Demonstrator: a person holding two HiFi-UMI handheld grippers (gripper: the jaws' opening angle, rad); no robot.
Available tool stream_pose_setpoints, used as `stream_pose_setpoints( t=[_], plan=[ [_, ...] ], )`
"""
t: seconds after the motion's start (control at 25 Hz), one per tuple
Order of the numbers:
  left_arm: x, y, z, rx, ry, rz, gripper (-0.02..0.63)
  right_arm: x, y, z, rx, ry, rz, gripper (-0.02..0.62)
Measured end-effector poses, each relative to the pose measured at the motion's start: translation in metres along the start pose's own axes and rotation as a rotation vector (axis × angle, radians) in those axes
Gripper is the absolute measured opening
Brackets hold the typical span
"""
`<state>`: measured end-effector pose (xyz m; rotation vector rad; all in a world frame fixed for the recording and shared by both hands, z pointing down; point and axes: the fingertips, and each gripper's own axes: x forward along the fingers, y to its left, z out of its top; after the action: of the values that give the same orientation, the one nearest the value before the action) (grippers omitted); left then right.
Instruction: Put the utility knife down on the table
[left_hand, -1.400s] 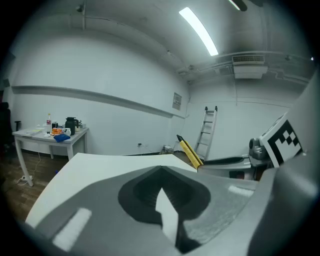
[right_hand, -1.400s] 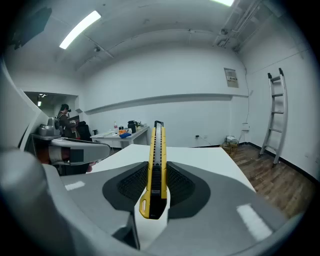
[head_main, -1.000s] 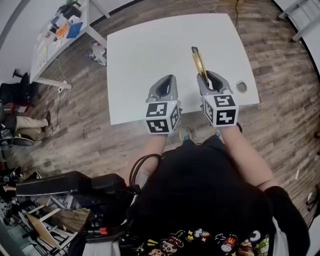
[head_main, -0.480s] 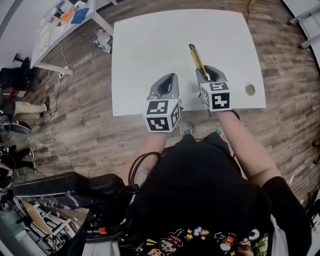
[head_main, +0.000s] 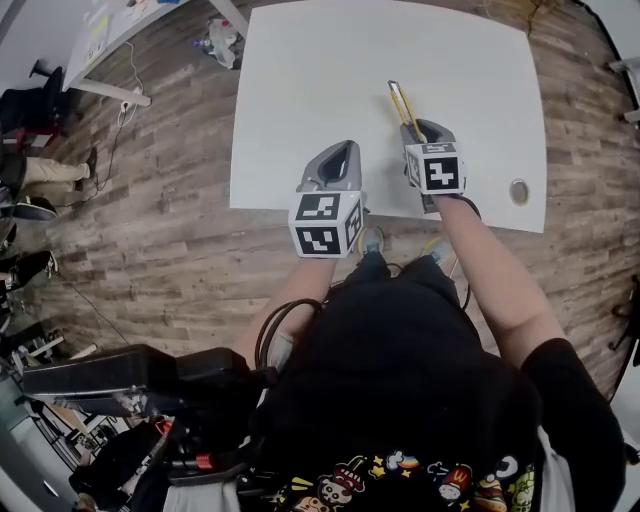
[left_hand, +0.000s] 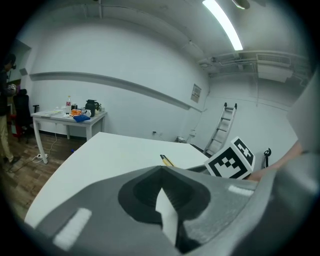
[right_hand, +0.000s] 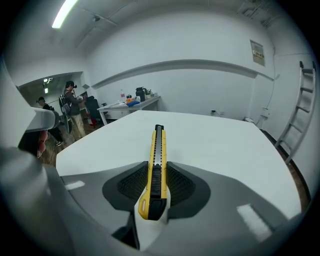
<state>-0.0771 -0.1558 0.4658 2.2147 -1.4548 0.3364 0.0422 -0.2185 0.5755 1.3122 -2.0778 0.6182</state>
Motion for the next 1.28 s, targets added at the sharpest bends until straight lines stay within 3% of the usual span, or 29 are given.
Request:
stream_pose_setpoints(
  t=[0.36, 0.68, 1.0, 1.12, 1.28],
  plan=[
    [0.008, 0.025, -0.012, -0.040, 0.026, 0.028, 0.001, 0.038, 0.001, -0.016, -0.006, 0.092, 0.009, 0.141],
    [0.014, 0.024, -0.013, -0.045, 0.036, 0.019, 0.000, 0.040, 0.002, -0.022, -0.035, 0.111, 0.003, 0.141],
    [0.014, 0.021, -0.016, -0.045, 0.040, 0.010, 0.000, 0.041, 0.001, -0.024, -0.046, 0.112, -0.011, 0.147],
    [0.013, 0.020, -0.016, -0.046, 0.040, 0.009, 0.000, 0.039, 0.001, -0.024, -0.039, 0.119, -0.003, 0.203],
    [0.010, 0.017, -0.008, -0.041, 0.027, -0.003, 0.000, 0.013, 0.004, -0.006, -0.019, 0.037, -0.010, 0.198]
  ],
)
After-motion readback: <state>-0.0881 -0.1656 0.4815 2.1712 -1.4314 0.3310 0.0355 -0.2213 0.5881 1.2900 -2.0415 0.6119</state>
